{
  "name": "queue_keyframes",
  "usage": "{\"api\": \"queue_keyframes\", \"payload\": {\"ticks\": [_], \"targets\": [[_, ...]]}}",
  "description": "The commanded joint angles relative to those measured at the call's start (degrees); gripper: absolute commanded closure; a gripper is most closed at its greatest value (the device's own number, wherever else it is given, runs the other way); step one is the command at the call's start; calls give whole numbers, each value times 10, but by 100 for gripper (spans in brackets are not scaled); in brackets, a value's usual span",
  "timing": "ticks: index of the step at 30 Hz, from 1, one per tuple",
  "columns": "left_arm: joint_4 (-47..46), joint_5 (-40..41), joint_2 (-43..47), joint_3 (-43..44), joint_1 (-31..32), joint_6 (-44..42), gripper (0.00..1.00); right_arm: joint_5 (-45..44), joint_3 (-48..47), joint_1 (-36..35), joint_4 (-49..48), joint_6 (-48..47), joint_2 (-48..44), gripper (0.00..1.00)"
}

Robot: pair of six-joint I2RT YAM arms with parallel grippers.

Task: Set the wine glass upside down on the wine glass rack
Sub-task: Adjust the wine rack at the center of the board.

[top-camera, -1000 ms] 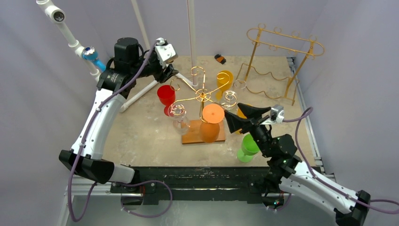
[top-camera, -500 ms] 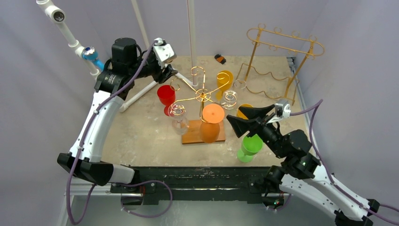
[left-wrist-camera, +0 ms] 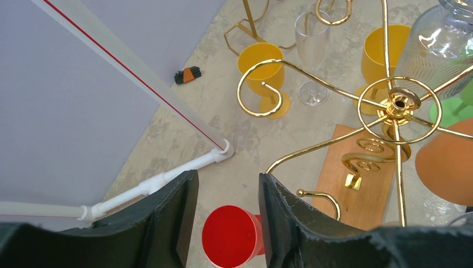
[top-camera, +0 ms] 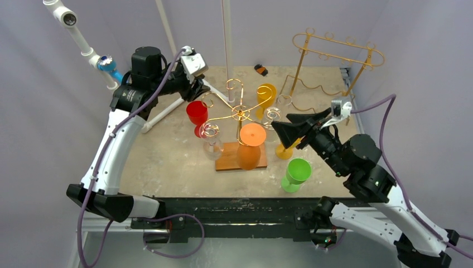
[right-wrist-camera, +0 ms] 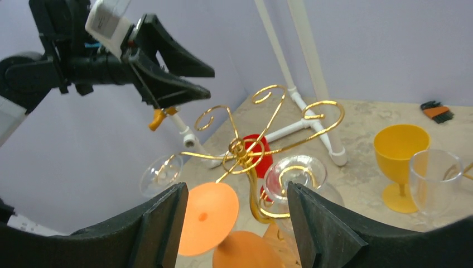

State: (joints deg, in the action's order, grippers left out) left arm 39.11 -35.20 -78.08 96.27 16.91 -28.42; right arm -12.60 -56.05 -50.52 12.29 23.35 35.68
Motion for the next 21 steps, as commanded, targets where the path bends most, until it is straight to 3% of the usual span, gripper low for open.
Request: {"api": "queue_keyframes", "payload": {"ticks": [1, 4, 8, 15, 21], "targets": [[29, -13, 16, 0, 2, 14, 53, -81, -107, 0, 68, -20, 66, 26], [38, -23, 19, 22, 2, 31, 51, -123, -178, 1, 108, -45, 137, 24], [58, -38, 21, 62, 2, 49, 37, -151, -258, 8, 129, -69, 220, 22], [132, -64, 12, 76, 2, 14, 24, -71, -347, 91, 126, -87, 322, 21], [112, -38, 1, 42, 9, 11, 23, -26, -422, 129, 153, -112, 395, 22]]}}
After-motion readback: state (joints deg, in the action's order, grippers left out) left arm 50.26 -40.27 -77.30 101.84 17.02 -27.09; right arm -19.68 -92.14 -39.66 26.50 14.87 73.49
